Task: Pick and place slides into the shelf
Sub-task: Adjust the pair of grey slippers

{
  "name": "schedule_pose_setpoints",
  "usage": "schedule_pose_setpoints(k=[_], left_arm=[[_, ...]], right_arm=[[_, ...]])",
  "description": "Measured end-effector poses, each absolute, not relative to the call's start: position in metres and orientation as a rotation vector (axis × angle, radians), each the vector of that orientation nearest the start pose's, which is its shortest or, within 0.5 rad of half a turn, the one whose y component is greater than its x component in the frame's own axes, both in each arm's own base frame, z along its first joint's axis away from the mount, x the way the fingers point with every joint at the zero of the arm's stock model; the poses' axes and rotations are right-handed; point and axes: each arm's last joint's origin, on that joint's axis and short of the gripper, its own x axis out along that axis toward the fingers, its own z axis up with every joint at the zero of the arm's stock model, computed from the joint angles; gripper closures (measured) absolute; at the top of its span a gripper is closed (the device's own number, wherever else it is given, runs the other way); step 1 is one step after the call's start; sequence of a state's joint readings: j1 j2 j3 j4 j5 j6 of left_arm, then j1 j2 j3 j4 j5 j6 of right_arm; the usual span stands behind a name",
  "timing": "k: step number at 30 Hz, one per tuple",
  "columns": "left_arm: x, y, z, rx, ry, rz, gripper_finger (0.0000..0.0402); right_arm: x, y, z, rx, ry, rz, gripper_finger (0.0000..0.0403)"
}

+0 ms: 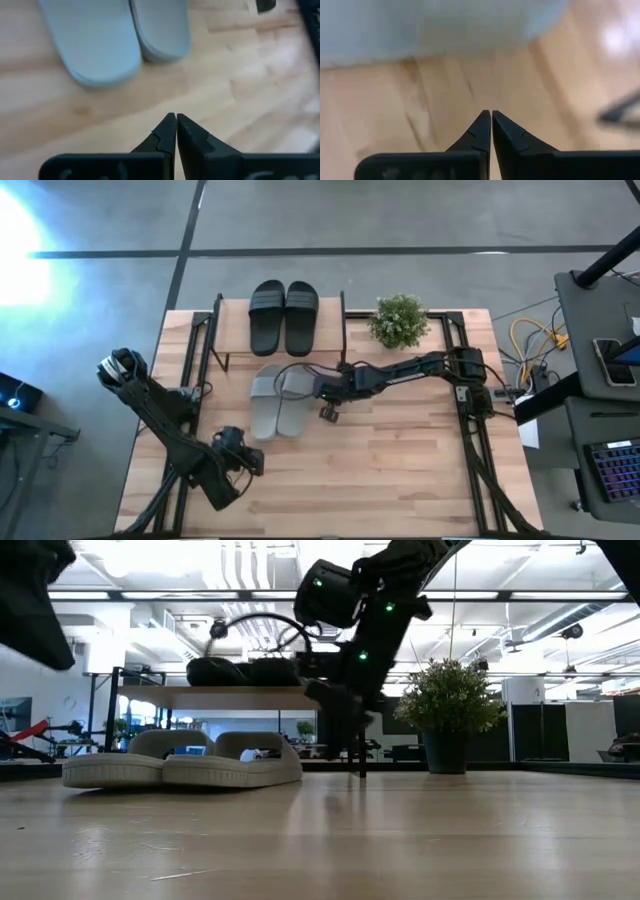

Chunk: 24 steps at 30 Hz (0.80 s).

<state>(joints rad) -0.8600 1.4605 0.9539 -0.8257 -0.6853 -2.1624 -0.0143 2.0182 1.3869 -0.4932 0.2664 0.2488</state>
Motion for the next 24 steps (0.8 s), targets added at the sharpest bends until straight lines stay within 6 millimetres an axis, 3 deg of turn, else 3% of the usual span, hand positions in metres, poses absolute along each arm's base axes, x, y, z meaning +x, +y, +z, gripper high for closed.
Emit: schedule_pose_setpoints(k=[6, 10, 17, 24], left_arm=[[0.182, -0.184, 0.187, -1.223, 0.524, 0.686, 0.0402], [0.18, -0.176, 0.177, -1.194, 0.517, 0.714, 0.0402], [0.165, -0.158, 0.143, -1.133, 0.659, 0.784, 0.0402], [0.158, -0.147, 0.122, -1.145, 0.64, 0.768, 0.0402]], right_arm=[[0.393, -0.007, 0.158, 0.391, 1.193, -0.497, 0.0394], [0.393, 0.006, 0.165, 0.526, 1.166, -0.48, 0.0394], [0.396, 0.028, 0.183, 0.594, 1.081, -0.377, 0.0394], [0.404, 0.04, 0.192, 0.665, 0.986, -0.296, 0.0394]])
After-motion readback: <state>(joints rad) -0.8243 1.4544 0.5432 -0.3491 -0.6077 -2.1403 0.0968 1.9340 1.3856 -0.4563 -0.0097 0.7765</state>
